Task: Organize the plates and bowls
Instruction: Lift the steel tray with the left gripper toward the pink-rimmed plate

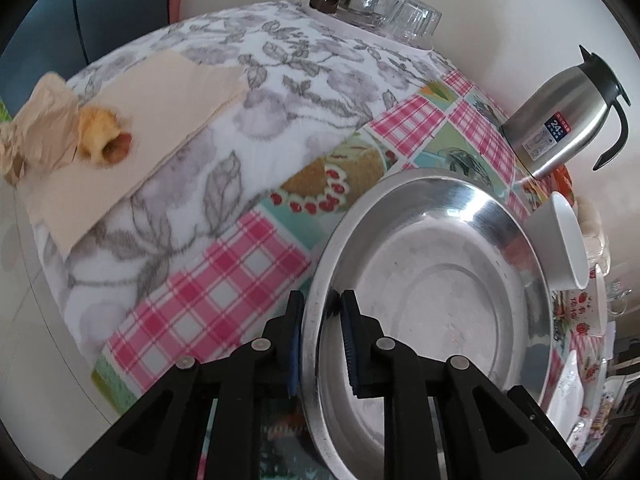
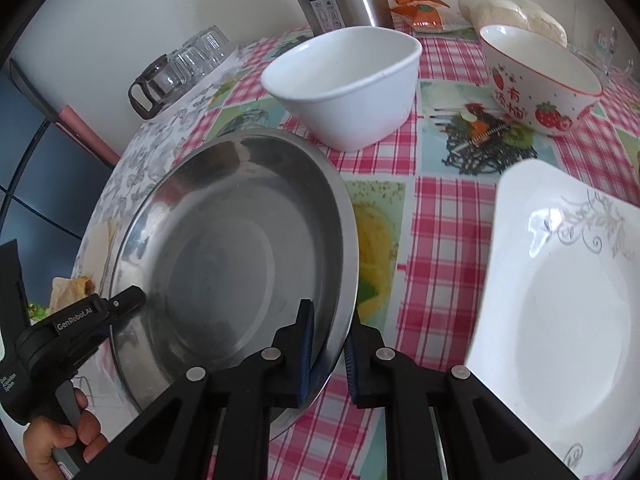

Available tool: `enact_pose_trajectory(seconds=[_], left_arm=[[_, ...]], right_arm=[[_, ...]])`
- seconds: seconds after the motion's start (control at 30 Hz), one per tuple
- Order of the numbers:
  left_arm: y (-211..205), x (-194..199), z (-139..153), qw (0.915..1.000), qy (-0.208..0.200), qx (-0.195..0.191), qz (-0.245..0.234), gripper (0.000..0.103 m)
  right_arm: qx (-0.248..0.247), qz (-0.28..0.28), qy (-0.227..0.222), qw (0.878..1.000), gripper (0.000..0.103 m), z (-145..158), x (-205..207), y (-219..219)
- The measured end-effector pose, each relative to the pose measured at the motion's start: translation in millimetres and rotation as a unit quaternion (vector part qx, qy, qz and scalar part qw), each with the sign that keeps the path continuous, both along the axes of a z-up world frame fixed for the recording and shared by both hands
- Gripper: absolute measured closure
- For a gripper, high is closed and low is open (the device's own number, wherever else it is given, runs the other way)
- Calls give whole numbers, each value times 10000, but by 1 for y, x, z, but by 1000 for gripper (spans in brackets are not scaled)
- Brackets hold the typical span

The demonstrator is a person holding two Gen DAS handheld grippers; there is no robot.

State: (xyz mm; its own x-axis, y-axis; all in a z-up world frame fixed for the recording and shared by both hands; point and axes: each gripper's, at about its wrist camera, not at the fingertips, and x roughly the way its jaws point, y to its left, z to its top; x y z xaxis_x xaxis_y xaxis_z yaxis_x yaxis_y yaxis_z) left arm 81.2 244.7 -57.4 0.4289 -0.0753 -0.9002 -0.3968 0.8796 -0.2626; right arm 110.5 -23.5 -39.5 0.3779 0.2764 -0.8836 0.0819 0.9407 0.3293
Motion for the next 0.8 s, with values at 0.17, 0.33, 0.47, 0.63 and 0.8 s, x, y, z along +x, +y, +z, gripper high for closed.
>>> enact_pose_trajectory(seconds=[0.17,0.33,0.47,0.63,0.8], left_arm=[[-5,-9,4,10000,42,37,-22,86],[-13,-14,11,9997,10,220,-94,86],[-17,-18,15,9995,-18,290,-113,86],[-24,-21,18,9994,-33,312,-152,86],[-31,-24,26,9991,-175,330,-176,86]], right_arm=[[-37,27,-86,10000,88,10,-7,0],[-71,74,-224,9997,88,22,-13,-4],[-200,150,-385,9989,87,32,-16,-5],[-340,231,-524,9978,86,40,-20,-9],[-375,265,-705,9965,86,50,-23,-13]])
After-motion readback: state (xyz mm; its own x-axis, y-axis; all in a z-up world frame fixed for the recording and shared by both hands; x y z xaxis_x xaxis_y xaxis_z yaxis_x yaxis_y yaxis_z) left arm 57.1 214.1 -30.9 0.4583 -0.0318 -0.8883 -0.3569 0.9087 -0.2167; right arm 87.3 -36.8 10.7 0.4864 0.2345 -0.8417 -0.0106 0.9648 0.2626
